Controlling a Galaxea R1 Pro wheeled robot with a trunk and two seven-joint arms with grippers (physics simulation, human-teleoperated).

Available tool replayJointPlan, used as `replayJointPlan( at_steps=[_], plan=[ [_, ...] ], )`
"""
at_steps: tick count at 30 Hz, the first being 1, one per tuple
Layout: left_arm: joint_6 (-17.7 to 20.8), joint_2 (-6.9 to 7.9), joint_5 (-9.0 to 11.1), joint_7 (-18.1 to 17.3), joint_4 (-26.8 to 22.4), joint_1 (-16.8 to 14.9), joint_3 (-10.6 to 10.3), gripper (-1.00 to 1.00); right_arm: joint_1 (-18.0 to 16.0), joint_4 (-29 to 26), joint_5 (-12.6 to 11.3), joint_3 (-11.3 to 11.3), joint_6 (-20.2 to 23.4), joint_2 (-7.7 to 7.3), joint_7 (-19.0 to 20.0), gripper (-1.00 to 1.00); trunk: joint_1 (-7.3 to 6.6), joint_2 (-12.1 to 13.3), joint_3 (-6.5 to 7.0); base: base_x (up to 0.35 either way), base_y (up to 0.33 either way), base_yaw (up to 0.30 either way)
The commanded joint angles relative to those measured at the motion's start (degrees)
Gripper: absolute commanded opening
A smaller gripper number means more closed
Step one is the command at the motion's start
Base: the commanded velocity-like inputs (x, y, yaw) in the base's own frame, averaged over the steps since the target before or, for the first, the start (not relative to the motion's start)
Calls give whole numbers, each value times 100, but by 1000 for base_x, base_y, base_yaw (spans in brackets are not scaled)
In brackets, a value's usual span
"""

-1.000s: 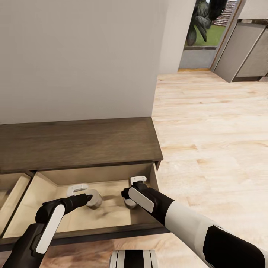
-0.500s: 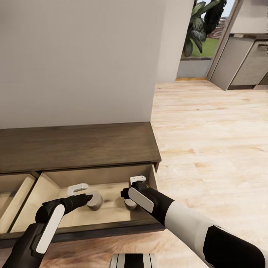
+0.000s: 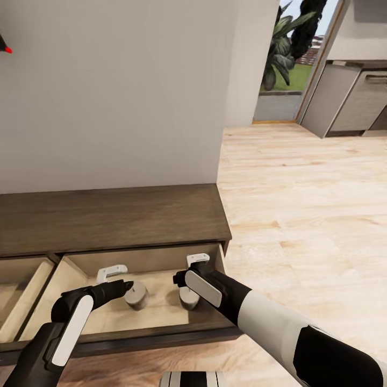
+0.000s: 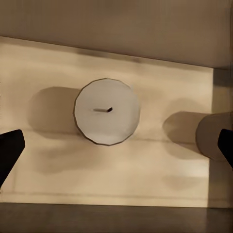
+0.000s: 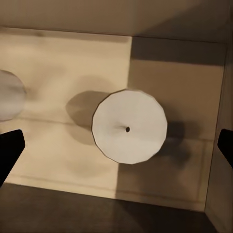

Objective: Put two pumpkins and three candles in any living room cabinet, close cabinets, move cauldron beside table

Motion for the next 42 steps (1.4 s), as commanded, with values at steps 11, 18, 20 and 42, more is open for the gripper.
replayJointPlan(
  at_steps=[11,18,20,42],
  plan=[
    [18,3,60,47,-6,-2,-4,100,-7,-7,-35,18,-13,0,-28,100,-243,441,193,0,0,0],
    [18,3,60,47,-6,-2,-4,100,-7,-14,-34,18,-14,0,1,100,-397,721,319,-13,0,0],
    [18,3,60,47,-6,-2,-4,100,-7,-14,-34,18,-17,0,2,100,-441,802,355,-153,0,0],
    [18,3,60,47,-6,-2,-4,100,-7,-17,-34,18,-87,0,48,100,-924,1684,760,-31,0,0]
  ],
)
